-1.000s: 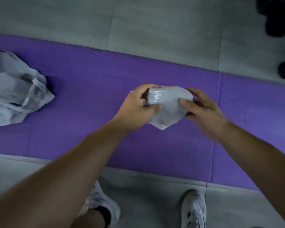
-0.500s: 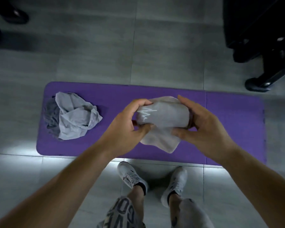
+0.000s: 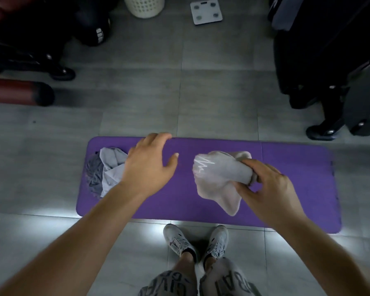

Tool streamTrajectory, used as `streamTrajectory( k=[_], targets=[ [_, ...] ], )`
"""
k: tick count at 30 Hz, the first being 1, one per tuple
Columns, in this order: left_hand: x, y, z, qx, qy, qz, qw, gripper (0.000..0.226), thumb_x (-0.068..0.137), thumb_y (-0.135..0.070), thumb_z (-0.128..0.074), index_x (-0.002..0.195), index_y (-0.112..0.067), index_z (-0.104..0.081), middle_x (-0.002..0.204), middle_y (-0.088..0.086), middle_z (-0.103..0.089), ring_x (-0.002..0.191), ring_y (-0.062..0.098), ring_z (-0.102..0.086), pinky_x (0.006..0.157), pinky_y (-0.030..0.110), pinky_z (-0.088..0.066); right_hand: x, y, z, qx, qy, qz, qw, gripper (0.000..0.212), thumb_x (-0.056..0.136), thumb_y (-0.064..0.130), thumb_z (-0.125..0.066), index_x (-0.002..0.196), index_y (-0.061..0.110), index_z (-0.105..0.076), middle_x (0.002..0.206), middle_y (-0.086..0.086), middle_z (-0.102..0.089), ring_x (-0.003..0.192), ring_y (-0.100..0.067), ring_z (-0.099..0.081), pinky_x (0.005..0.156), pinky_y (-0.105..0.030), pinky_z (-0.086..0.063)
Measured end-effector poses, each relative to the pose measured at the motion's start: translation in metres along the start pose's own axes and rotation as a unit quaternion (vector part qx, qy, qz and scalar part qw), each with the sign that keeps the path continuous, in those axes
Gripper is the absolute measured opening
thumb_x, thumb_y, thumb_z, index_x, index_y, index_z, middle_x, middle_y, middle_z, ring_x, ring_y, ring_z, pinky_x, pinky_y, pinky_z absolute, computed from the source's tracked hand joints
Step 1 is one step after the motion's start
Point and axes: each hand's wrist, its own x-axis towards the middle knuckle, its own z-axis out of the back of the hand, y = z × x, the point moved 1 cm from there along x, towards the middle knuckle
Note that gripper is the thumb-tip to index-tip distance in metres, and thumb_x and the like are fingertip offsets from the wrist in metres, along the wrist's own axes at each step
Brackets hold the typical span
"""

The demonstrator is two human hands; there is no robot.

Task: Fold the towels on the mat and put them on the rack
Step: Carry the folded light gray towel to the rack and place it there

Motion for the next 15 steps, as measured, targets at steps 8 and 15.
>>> streamTrajectory(
  k=[8,15],
  targets=[
    [0.017,-0.053,0.02,0.144,0.052,0.05,0.987,0.051,0.094,-0.048,-0.056,0.137,-0.021,-0.048,0.129,0.004,-0.056,0.121,0.028,-0.054,0.102,0.044,-0.041,-0.021,-0.019,0.083,0.057,-0.041,-0.102,0.992,0.032,0.083,0.03,-0.076,0.112,0.035,-0.064,0.084,0.016,-0.066,0.075,-0.007,-0.061,0.057,-0.021,-0.044],
    [0.069,-0.117,0.03,0.174,0.065,0.016,0.983,0.052,0.094,-0.048,-0.055,0.137,-0.019,-0.05,0.127,0.008,-0.06,0.119,0.03,-0.057,0.102,0.044,-0.043,0.004,-0.042,0.146,0.071,-0.077,-0.17,0.98,0.033,0.083,0.033,-0.074,0.114,0.03,-0.065,0.084,0.018,-0.055,0.076,0.0,-0.052,0.056,-0.016,-0.033]
  ],
)
